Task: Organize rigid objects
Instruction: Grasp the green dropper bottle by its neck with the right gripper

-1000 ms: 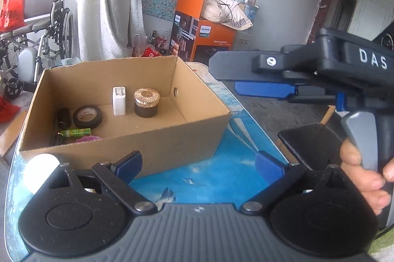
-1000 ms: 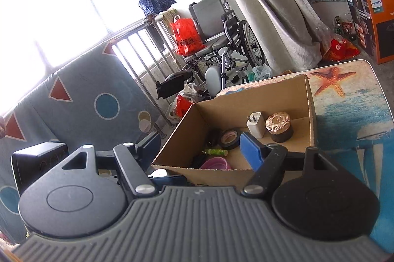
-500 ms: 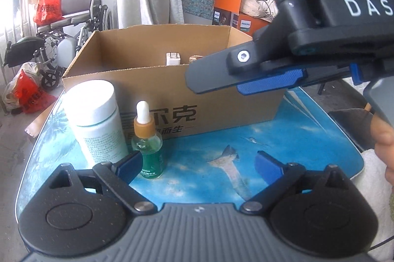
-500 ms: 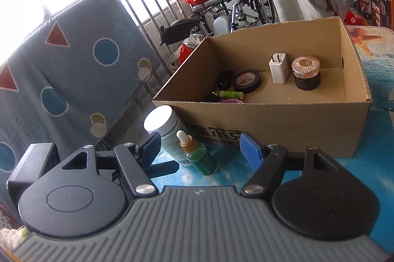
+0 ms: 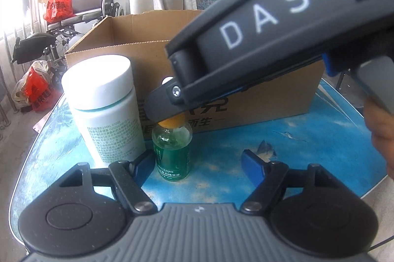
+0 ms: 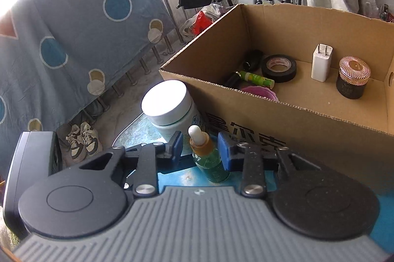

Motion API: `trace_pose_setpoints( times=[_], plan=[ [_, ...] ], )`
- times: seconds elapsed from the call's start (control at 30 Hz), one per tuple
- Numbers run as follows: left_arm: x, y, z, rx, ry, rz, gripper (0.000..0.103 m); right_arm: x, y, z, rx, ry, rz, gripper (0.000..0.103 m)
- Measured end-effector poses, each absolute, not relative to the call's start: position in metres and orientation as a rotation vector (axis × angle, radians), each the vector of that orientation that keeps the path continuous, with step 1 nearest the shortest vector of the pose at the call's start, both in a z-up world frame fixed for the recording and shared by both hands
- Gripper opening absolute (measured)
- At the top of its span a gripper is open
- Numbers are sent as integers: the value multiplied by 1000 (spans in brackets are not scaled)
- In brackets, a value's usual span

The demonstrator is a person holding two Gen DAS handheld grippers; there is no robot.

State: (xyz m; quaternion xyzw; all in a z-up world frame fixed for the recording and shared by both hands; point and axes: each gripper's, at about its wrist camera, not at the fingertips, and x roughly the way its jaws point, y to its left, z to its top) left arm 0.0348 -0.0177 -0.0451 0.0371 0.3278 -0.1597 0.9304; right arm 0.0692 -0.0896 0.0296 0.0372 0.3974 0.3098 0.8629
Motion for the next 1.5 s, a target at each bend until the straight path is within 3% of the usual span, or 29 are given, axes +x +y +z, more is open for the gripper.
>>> trace_pose_setpoints(
  times=[0.43, 0.57, 1.03, 1.13, 1.3, 1.5],
  plan=[
    [35, -32, -47, 75, 660, -467, 67, 60, -119, 25, 105, 866, 574, 23],
    [32, -46, -46, 78, 658, -554, 59, 52, -139, 24, 142, 879, 529, 23],
    [35, -57, -49, 134, 663, -579, 56, 33, -172, 31, 219, 845, 468, 27],
    [34, -62, -52, 150, 668, -584, 52, 28, -172, 33, 216, 844, 474, 30],
    [39, -68, -57, 153, 683, -578, 35, 17, -167, 31, 174, 840, 467, 31],
    [39, -72, -57, 165, 673, -564, 34, 11, -163, 24, 137, 832, 457, 31]
  ],
)
